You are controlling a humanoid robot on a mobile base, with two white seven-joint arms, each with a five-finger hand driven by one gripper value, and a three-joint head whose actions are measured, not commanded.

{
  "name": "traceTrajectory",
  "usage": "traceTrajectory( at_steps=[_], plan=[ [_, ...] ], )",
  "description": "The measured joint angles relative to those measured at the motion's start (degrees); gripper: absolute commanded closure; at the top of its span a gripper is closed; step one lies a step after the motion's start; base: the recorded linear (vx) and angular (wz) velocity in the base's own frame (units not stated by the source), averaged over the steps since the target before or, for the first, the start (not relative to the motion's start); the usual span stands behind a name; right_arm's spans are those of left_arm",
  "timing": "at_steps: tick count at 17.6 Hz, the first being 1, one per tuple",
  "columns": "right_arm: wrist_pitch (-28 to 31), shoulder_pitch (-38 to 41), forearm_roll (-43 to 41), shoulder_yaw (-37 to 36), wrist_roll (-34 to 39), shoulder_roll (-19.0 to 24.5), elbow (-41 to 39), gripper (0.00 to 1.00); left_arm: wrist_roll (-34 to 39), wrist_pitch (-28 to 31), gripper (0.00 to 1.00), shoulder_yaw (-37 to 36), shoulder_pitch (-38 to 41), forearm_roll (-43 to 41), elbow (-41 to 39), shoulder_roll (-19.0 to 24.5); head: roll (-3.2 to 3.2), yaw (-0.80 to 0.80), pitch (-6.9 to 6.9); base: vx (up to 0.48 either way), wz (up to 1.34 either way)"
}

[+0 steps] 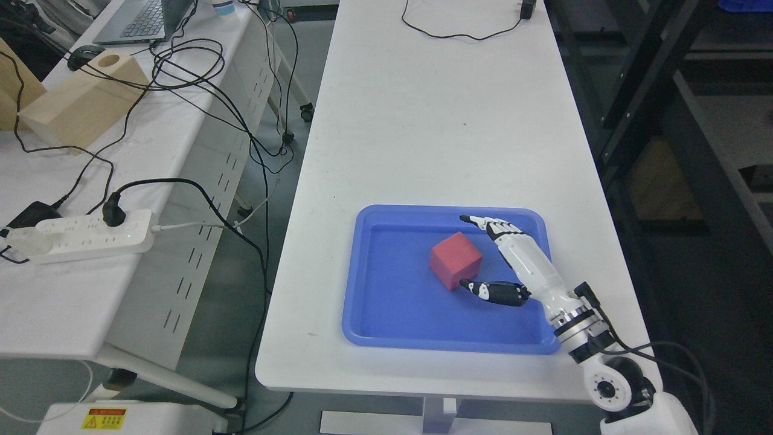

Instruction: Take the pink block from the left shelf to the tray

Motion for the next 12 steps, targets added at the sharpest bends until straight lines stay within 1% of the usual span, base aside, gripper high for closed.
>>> traceTrajectory(
  at_steps=[7,11,12],
  plan=[
    [1.4,0.3,-10.6,-4.2,0.8,0.1,0.0,0.01,0.0,0.0,0.0,0.0,0.0,0.0,0.0,0.0,0.0,0.0,0.0,0.0,0.0],
    [-0.2,0.4,-17.0,-6.6,0.8,0.2,0.0,0.01,0.0,0.0,0.0,0.0,0.0,0.0,0.0,0.0,0.0,0.0,0.0,0.0,0.0],
    [-1.5,0.4,-18.5,-7.3,0.7,0.2,-0.1,0.01,0.0,0.0,0.0,0.0,0.0,0.0,0.0,0.0,0.0,0.0,0.0,0.0,0.0]
  ],
)
